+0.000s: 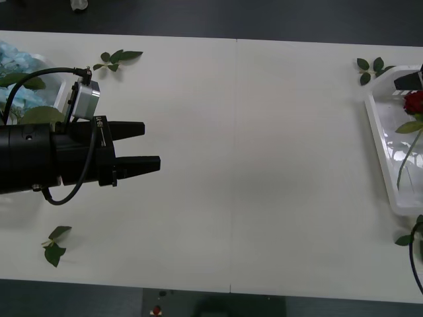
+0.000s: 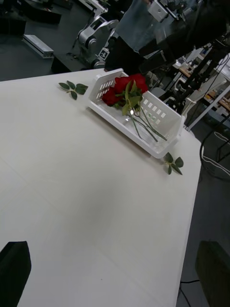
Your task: Put the red flowers into the right box and the blue flowers into the left box
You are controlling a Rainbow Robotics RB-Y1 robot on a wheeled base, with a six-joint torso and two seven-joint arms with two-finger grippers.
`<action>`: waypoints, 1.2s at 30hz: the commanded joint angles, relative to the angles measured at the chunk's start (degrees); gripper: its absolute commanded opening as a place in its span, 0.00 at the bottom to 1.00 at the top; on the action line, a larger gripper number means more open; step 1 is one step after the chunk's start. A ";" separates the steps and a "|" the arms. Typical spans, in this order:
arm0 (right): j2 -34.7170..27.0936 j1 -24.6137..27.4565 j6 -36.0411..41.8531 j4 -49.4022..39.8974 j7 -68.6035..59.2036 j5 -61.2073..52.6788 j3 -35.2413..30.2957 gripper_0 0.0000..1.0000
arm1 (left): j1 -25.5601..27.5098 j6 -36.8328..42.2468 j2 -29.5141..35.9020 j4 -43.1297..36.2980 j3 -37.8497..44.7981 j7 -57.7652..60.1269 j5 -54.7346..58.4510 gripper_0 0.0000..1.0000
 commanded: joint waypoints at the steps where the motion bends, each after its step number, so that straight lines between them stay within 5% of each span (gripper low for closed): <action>1: 1.99 -0.60 -0.09 -3.41 9.15 -4.57 -1.44 0.98 | -0.89 0.25 0.72 -1.48 0.06 -1.49 0.47 1.00; 13: 9.19 -0.60 0.00 -3.85 34.34 -22.15 -0.91 0.98 | -0.89 0.25 0.72 -1.48 0.06 -1.49 0.47 1.00; 24: 11.04 -0.60 5.01 -0.16 34.34 -39.81 5.50 0.98 | -0.89 0.25 0.72 -1.48 0.06 -1.49 0.47 1.00; 36: 10.69 -0.51 10.02 -0.07 31.56 -42.54 9.46 0.98 | -0.89 0.25 0.72 -1.48 0.06 -1.49 0.47 1.00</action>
